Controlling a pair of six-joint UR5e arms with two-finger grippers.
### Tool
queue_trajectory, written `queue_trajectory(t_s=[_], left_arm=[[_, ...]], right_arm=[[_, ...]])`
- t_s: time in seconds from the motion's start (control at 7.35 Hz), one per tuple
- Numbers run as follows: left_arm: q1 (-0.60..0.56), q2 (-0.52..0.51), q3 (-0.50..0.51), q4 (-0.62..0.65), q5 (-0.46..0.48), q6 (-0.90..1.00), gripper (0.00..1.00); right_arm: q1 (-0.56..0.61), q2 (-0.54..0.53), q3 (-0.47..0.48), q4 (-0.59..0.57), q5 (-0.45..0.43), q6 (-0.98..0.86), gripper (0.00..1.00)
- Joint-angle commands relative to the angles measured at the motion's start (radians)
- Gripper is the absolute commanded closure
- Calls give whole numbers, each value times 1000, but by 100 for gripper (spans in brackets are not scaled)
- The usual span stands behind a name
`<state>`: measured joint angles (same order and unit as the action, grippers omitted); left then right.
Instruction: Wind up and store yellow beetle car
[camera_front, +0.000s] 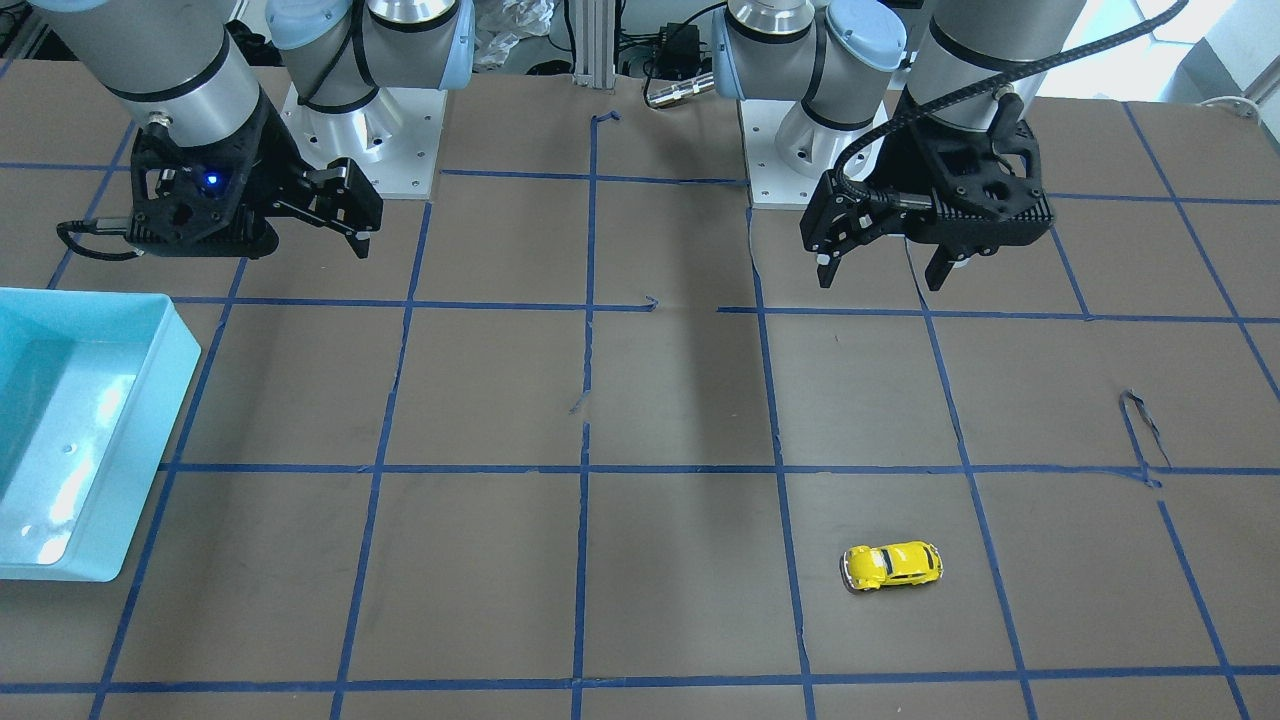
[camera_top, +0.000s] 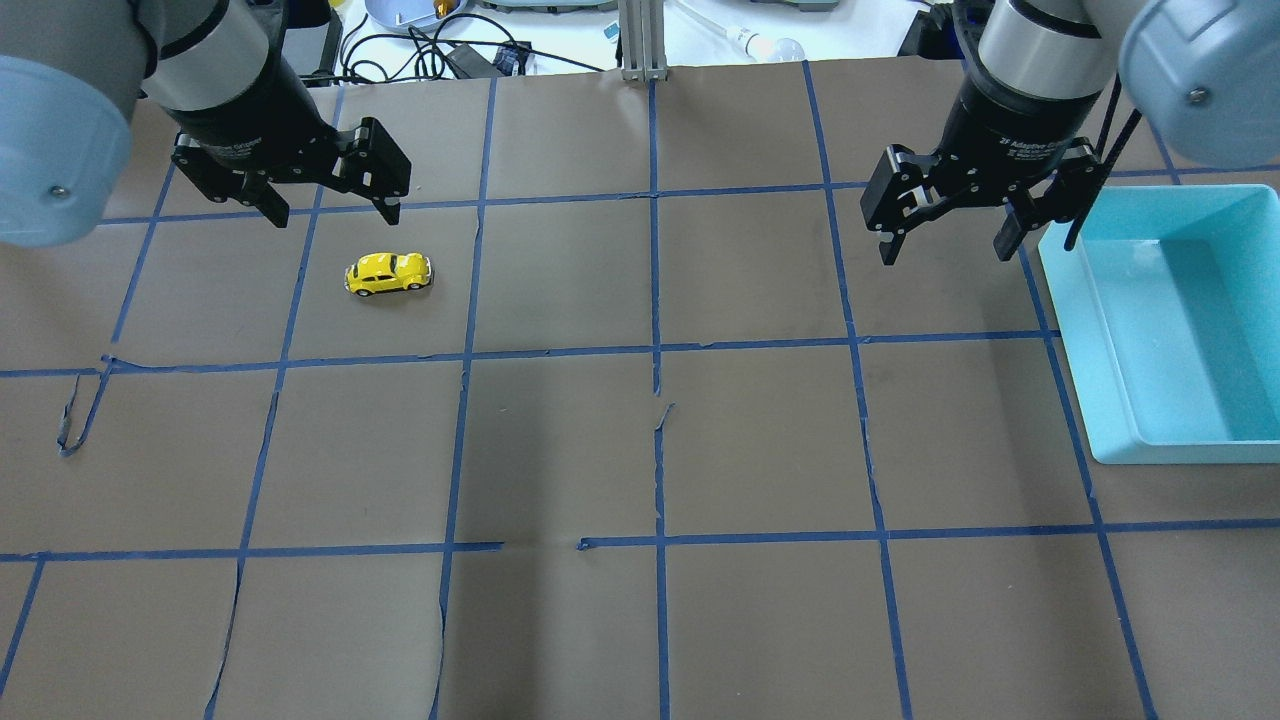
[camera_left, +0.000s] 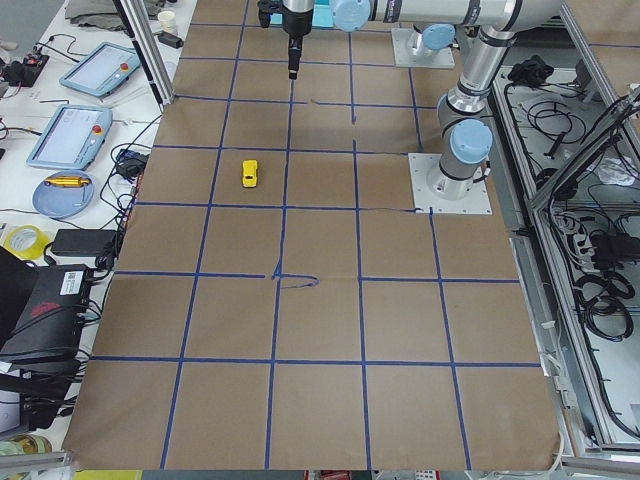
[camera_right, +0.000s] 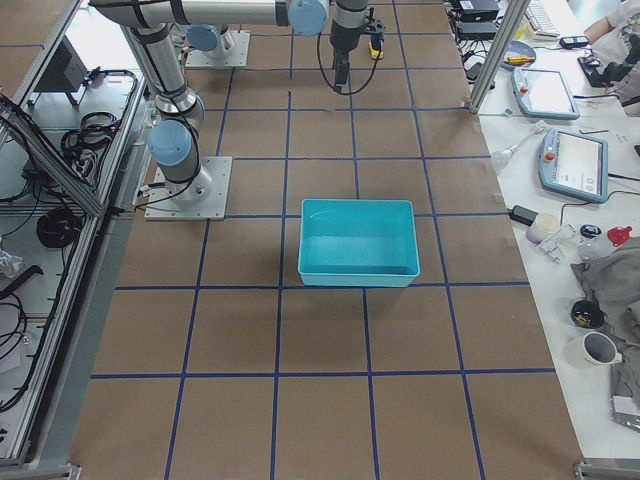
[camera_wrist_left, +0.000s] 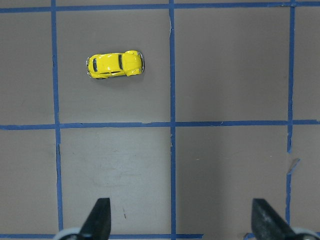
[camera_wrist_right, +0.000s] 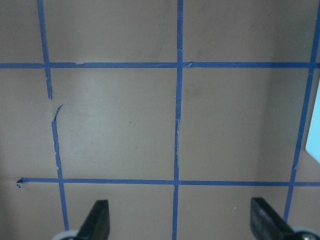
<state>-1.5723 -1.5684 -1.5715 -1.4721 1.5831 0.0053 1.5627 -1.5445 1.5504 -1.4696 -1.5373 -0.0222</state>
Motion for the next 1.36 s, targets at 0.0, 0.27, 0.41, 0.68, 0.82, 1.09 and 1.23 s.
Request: queue_trajectory(t_s=[0.0, 0.27, 0.41, 0.68, 0.82, 1.09, 1.23], left_arm=[[0, 2, -2, -1, 0, -1, 0], [-2, 2, -4, -1, 0, -1, 0], [-2, 2, -4, -1, 0, -1, 0], [-2, 1, -4, -1, 0, -2, 0], [-2, 2, -4, -1, 0, -1, 0], [-2, 5, -15, -1, 0, -2, 0], [-2, 5, -15, -1, 0, -2, 0]], right_arm=[[-1, 1, 0, -23, 2, -2, 0], [0, 1, 0, -58, 5, -1, 0], [0, 3, 2, -58, 2, -1, 0], [0, 3, 3, -54, 2, -1, 0], [0, 3, 8, -58, 0, -1, 0], [0, 1, 10, -58, -4, -1, 0], [2, 0, 10, -58, -1, -1, 0]])
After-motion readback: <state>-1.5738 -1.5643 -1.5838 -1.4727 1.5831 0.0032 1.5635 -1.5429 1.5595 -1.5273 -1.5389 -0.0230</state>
